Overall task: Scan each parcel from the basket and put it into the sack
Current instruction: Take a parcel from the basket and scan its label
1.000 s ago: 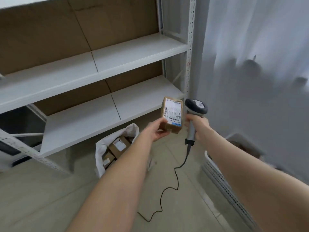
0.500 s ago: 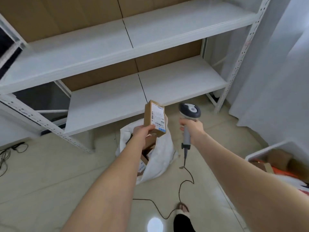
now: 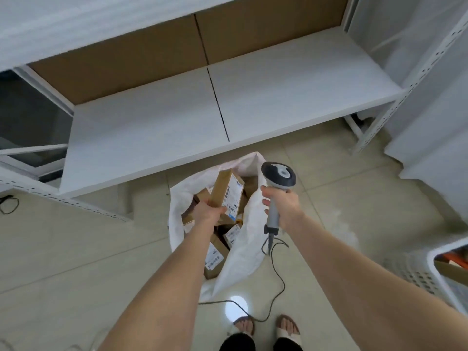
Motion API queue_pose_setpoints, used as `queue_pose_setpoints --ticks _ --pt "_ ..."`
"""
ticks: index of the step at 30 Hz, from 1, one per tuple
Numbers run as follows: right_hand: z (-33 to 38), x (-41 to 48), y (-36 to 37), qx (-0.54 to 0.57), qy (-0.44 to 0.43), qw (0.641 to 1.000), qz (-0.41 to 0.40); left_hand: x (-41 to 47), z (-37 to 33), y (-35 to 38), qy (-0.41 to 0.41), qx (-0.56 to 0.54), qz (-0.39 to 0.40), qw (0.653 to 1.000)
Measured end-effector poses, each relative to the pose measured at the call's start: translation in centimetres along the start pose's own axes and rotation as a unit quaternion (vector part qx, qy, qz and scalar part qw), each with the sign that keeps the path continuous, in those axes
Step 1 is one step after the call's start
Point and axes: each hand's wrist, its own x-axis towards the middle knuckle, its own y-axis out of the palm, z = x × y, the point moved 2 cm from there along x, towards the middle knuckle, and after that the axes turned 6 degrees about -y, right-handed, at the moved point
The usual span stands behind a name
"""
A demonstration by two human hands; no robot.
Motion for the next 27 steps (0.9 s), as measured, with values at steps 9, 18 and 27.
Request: queue_pose_setpoints --ticks 9,18,27 --pt "-9.1 9.8 -0.6 0.024 0.016 0.999 -0.015 10.7 3.7 9.7 -0.019 0.114 0.036 0.993" --pt "-8.3 7.6 -1.3 0.054 0.021 0.998 -0.04 8.5 -0.2 8.7 0.047 0.141 0.07 0.986" --pt "0.1 -5.1 -5.6 0.151 -0.033 0.982 -0.105 -6.9 -11.6 6.7 0.204 0.172 0.138 0.954"
